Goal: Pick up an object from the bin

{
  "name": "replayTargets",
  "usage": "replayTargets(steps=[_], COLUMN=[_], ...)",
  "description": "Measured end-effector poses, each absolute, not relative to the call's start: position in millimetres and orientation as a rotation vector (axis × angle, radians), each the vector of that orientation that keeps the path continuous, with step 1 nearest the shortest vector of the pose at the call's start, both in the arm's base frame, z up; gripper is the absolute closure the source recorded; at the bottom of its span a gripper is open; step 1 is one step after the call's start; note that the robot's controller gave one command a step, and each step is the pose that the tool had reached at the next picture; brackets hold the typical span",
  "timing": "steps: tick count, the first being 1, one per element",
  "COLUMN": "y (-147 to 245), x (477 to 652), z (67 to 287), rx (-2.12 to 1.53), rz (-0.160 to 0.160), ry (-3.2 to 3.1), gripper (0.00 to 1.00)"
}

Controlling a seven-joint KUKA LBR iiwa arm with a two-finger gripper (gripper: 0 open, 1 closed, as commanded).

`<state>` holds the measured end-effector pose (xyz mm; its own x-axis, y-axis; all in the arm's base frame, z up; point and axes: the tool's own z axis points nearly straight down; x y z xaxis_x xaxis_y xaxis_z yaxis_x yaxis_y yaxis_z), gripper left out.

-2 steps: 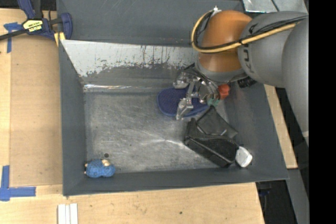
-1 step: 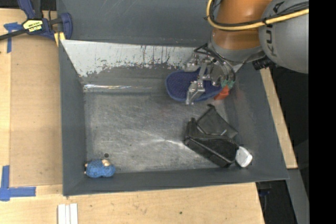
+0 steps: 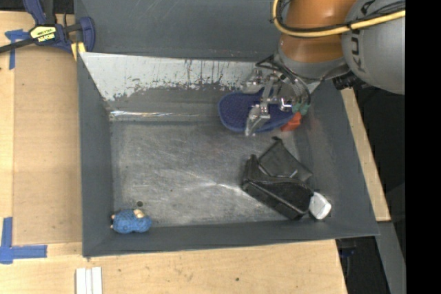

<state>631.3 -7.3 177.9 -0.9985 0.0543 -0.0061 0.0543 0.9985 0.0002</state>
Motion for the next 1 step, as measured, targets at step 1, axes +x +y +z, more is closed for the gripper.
replayTargets(steps=[1], y=[-7.2], x=[632.8], z=[194.2], rx=[0.082], rz=[0.000], ry=[3.134], gripper=[1.00])
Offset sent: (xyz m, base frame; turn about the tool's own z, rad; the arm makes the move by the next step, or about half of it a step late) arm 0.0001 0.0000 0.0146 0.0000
